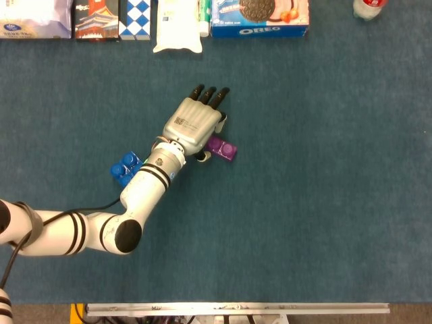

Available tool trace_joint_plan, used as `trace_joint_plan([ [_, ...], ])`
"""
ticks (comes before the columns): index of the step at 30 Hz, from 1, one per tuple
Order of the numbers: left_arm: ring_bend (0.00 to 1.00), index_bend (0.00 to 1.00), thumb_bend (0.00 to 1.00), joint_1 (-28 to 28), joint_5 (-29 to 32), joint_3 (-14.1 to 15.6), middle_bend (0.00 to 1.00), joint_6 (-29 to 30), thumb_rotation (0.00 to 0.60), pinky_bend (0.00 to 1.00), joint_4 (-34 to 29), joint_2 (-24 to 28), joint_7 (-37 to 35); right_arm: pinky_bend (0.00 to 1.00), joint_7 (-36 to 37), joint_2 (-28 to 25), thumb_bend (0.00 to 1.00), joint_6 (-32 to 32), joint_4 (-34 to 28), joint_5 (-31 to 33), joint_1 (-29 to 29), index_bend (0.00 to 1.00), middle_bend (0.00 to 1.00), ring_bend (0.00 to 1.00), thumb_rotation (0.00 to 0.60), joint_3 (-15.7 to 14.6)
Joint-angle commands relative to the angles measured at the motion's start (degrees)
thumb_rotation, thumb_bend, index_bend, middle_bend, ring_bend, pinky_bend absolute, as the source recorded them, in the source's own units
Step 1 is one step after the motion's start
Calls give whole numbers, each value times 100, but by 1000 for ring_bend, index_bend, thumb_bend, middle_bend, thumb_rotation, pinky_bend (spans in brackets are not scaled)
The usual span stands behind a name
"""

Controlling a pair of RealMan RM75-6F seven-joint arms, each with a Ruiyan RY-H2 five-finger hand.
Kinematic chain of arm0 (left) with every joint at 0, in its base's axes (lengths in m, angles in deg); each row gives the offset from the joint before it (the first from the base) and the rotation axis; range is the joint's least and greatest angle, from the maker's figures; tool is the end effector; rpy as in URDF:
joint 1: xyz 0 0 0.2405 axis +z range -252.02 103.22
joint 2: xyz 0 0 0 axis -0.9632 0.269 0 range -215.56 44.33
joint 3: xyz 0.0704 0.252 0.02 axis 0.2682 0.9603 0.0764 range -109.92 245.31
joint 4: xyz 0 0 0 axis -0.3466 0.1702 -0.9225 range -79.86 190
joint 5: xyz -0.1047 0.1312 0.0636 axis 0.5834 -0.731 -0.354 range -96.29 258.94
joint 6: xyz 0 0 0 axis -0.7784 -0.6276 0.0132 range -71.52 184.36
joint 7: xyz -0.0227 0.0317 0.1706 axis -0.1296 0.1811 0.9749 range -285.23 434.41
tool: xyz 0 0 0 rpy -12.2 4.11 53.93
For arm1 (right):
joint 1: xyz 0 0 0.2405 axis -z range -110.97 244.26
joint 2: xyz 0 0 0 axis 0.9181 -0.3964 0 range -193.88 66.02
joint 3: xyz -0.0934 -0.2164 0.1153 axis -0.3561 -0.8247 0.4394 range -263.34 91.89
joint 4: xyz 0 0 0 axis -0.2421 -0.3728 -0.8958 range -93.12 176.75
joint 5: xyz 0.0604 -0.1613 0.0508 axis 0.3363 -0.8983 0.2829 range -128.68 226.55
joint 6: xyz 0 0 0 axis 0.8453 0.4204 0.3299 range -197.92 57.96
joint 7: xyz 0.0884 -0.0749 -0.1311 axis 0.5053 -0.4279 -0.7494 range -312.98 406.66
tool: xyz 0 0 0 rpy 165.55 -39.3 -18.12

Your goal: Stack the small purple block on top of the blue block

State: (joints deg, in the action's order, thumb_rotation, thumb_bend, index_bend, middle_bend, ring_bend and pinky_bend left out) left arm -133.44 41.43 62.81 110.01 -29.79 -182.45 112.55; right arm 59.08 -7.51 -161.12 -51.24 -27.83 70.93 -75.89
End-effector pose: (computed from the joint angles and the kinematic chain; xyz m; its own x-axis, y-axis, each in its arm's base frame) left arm -0.0888 0.3680 -0.0685 0.6185 0.3603 0.6984 0.7674 -0.4680 -0.4382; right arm -0.3389 -0.1734 0.2807 0.3244 0.2076 0.9228 -0.9312 0.2417 0.2730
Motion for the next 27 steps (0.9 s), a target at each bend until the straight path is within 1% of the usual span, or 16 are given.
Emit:
trace_joint_plan([
  [1, 0, 434, 200, 3, -3, 5, 0, -2, 600, 48, 24, -19, 32, 156, -1, -3, 551, 0, -5, 0, 2, 370, 324, 208, 600, 1],
  [11, 0, 445, 242, 12, 1, 25, 0, -46, 600, 48, 30, -19, 150, 156, -11, -7, 550, 23, -7, 6, -5, 370, 324, 208, 600, 6],
  [27, 0, 458, 242, 17, 76, 1, 0, -67, 600, 48, -30, 3, 250, 156, -39, -12, 550, 66, -23, 16, -23, 370, 324, 208, 600, 8],
])
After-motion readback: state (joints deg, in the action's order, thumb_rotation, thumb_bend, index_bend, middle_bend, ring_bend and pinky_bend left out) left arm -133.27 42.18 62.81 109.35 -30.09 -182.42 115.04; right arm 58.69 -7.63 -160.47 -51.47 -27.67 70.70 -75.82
